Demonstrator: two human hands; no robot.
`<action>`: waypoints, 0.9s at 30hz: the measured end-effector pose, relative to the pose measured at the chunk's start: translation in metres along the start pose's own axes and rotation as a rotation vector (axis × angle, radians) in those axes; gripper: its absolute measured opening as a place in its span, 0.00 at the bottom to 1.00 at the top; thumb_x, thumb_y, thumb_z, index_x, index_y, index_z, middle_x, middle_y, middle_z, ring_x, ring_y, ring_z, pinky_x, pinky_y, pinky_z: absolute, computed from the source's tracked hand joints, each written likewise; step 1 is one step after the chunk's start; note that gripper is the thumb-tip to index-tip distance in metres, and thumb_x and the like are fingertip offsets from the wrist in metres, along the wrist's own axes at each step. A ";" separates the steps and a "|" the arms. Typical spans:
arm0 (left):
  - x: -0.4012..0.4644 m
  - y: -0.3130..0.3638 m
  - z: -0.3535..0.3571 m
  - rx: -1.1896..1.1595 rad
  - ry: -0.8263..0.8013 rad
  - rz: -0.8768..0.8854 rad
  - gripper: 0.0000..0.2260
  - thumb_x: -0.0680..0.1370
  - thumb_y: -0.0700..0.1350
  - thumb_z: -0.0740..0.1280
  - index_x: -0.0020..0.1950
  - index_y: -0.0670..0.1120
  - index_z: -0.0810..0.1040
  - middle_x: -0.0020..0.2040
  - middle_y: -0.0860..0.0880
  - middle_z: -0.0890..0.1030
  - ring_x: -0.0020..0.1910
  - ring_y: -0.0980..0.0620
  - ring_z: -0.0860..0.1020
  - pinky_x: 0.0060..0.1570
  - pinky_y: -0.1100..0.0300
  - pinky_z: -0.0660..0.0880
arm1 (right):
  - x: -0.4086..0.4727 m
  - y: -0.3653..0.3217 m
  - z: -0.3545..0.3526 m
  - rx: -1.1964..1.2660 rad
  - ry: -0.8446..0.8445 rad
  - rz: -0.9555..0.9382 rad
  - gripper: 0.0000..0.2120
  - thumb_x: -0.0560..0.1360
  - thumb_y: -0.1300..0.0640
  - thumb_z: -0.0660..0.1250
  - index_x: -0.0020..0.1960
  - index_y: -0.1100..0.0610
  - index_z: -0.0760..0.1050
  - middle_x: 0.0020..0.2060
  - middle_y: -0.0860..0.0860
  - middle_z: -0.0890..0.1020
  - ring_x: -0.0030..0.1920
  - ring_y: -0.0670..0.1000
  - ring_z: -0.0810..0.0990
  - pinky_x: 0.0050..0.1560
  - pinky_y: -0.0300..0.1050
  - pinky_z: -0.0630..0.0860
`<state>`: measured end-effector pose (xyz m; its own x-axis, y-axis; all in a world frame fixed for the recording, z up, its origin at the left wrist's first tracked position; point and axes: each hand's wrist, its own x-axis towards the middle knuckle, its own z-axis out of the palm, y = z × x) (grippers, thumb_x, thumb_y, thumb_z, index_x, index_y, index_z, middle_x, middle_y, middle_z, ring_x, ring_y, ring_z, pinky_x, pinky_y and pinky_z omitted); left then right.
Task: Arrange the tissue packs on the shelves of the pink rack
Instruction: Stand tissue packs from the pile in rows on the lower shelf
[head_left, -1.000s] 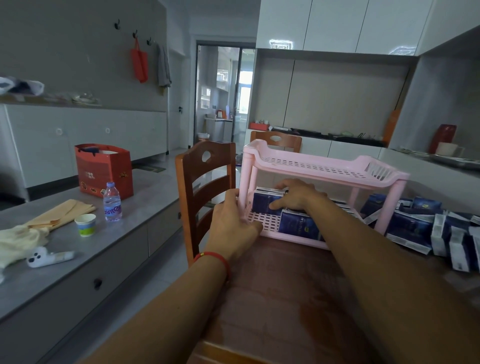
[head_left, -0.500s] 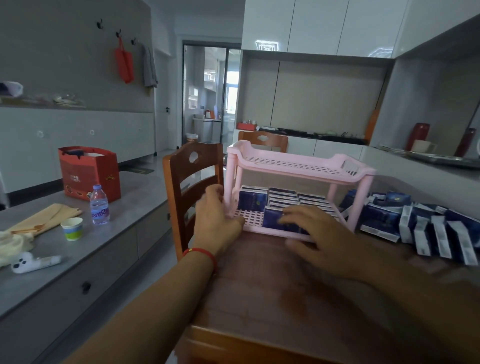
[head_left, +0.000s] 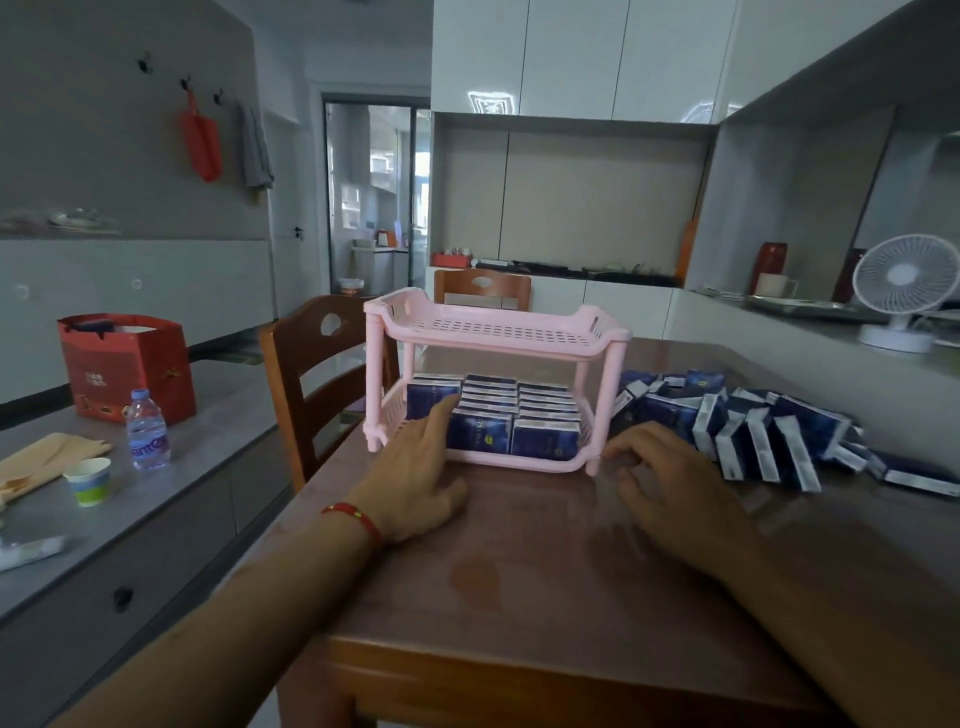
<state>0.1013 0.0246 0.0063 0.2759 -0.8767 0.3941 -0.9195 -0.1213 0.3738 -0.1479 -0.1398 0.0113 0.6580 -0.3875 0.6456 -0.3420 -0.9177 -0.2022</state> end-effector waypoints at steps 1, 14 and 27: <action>-0.001 0.001 0.000 -0.003 -0.015 -0.006 0.42 0.74 0.51 0.67 0.81 0.48 0.46 0.78 0.43 0.64 0.74 0.46 0.64 0.74 0.55 0.60 | -0.001 0.001 -0.001 0.006 -0.011 0.019 0.06 0.75 0.61 0.67 0.50 0.52 0.78 0.46 0.43 0.76 0.47 0.37 0.74 0.49 0.29 0.69; -0.004 -0.001 -0.006 0.104 0.167 0.137 0.33 0.71 0.54 0.63 0.75 0.47 0.63 0.71 0.45 0.71 0.70 0.48 0.69 0.71 0.52 0.66 | 0.010 0.088 -0.050 -0.556 0.053 0.393 0.23 0.73 0.45 0.69 0.65 0.53 0.72 0.62 0.56 0.75 0.62 0.59 0.72 0.60 0.56 0.72; 0.019 0.111 0.030 0.143 0.164 0.597 0.20 0.67 0.42 0.67 0.58 0.48 0.75 0.55 0.51 0.75 0.54 0.49 0.73 0.55 0.54 0.72 | -0.006 0.133 -0.049 -0.354 0.107 0.707 0.26 0.78 0.52 0.60 0.76 0.49 0.62 0.68 0.60 0.72 0.67 0.63 0.70 0.67 0.64 0.64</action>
<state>-0.0040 -0.0201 0.0300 -0.2674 -0.7306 0.6282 -0.9532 0.2960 -0.0614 -0.2305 -0.2553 0.0165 0.1440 -0.8405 0.5224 -0.8591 -0.3682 -0.3556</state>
